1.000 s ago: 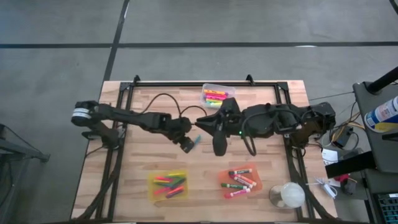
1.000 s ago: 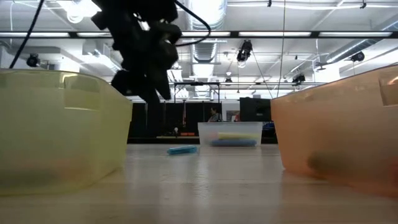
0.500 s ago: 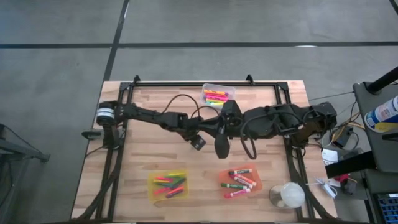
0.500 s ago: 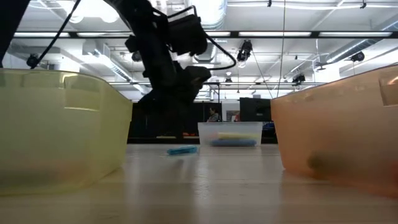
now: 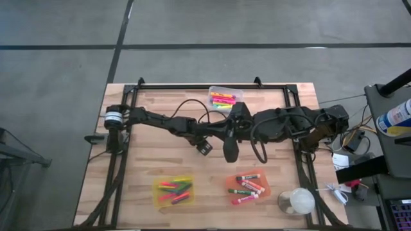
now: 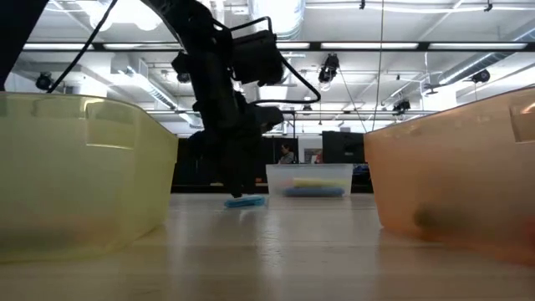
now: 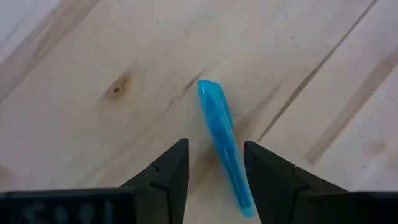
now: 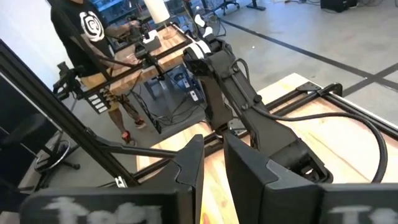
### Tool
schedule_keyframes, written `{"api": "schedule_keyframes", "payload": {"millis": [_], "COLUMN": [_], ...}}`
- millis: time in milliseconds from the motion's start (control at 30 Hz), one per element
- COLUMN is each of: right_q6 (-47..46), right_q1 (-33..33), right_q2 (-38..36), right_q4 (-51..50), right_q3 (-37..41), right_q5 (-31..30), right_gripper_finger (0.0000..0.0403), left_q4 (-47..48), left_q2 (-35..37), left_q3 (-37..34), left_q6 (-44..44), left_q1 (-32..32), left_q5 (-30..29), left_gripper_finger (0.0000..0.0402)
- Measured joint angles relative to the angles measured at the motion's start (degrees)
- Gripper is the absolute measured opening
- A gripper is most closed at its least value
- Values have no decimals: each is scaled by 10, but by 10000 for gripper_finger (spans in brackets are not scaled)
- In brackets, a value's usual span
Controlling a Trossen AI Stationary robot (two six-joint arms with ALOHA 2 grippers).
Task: Pick & Place Markers
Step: Put the blue pen into the yellow bin
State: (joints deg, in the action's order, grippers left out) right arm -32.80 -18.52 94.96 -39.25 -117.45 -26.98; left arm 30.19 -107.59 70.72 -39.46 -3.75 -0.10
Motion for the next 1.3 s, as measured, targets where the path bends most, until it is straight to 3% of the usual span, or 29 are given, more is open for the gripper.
{"api": "schedule_keyframes", "payload": {"millis": [333,533,867,1300], "right_q6": [0,4,19,35], "right_q1": [0,0,0,1], "right_q2": [0,0,0,-1], "right_q4": [-10,-10,-10,-9], "right_q3": [0,0,0,0], "right_q5": [0,0,-1,-4], "right_gripper_finger": [60,60,57,57], "left_q4": [0,15,45,188], "left_q2": [-32,-31,-26,64], "left_q3": [3,2,2,0], "left_q6": [4,67,144,184], "left_q1": [1,1,1,14], "left_q5": [2,9,11,16], "left_gripper_finger": [147,140,23,33]}}
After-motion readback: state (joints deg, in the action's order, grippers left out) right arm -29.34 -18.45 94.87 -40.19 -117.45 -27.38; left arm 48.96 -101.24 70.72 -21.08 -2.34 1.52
